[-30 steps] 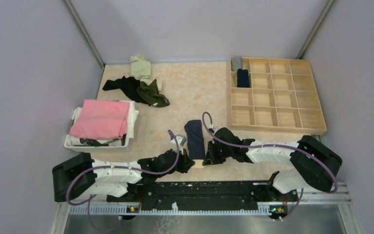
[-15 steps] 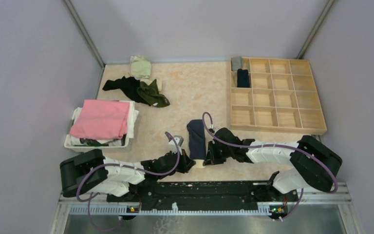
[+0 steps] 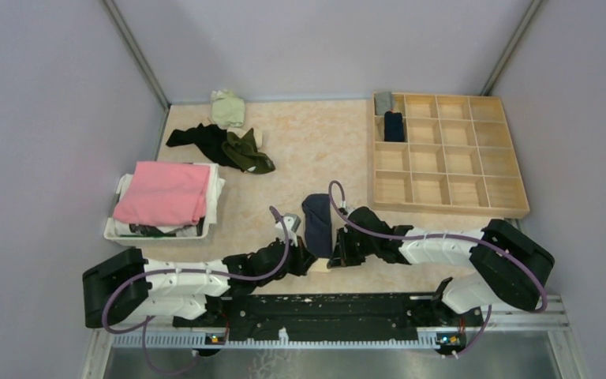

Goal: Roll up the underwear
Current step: Fold the underwear at the center of the board.

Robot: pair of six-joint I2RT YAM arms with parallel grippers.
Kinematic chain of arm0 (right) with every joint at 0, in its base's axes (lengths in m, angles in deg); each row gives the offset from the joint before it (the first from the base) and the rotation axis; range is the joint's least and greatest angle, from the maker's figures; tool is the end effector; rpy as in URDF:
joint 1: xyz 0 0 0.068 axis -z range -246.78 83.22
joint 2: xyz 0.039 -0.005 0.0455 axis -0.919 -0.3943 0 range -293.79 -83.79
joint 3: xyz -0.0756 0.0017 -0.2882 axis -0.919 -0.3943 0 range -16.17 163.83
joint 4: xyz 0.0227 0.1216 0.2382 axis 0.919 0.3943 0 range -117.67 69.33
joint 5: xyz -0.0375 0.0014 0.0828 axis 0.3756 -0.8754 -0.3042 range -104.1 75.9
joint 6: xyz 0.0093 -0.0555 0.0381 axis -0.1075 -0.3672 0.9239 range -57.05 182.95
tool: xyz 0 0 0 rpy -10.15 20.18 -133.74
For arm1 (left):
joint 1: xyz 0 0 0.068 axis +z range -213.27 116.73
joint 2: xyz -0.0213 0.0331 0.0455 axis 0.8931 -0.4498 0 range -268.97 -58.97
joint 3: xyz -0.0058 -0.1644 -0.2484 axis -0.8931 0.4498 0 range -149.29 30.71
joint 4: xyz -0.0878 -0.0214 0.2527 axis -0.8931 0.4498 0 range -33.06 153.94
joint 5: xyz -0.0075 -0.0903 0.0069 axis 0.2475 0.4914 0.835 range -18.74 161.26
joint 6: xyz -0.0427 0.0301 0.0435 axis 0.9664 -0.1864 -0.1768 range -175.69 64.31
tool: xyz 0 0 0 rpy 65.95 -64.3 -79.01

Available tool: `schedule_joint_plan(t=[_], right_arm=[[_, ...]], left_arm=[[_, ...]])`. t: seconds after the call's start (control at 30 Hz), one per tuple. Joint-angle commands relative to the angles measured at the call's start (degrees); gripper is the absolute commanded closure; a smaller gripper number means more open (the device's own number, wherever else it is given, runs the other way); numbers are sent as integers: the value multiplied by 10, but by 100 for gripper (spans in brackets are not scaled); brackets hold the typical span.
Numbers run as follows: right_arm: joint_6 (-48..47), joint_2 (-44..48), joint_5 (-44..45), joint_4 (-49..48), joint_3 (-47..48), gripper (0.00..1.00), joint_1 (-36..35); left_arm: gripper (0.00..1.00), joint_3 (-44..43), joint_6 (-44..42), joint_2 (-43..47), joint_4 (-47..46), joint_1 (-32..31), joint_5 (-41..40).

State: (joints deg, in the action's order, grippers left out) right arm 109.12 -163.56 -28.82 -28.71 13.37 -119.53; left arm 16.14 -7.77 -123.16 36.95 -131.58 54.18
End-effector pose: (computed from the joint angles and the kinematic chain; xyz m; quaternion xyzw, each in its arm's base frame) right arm 0.1458 0.2145 0.1473 -0.0979 0.9254 0.3408 0.1335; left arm 0.0935 -0.1916 0.1587 0.0778 0.8545 -0.3544 0.3716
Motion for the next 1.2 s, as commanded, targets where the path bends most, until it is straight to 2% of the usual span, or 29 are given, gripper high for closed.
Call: schedule_joint_plan(t=[0.0,0.17,0.4,0.53,0.67,0.8,0.87,0.93,0.97,1.03,1.17], right_arm=[[25,-3,-20,-50,-14,100,-8],[39,-10,-31,-68,-16,92,-10],[-11,54,62,47,14,63,-9],[-49,99,126,119,38,57,-4],[-106,176,188,104,41,56,0],[-217,254,239,-4,5,56,3],[-281,288,266,-53,-8,52,3],[-342,305,284,-48,1,44,3],[-388,310,279,-50,4,43,3],[-452,304,286,-43,14,44,3],[-665,294,262,-15,18,48,2]], left_arm=[[100,-46,-43,10,29,-2,-51],[100,-57,-60,-23,24,6,-74],[100,-61,-70,-52,2,21,-55],[100,-70,-83,-48,4,24,-51],[100,-72,-90,-40,7,26,-49],[100,-72,-93,-35,10,33,-39],[100,-71,-94,-33,8,37,-30],[100,-72,-100,-35,0,45,-10],[100,-74,-105,-38,-3,50,3],[100,-78,-116,-46,-13,57,29],[100,-90,-143,-67,-32,60,79]])
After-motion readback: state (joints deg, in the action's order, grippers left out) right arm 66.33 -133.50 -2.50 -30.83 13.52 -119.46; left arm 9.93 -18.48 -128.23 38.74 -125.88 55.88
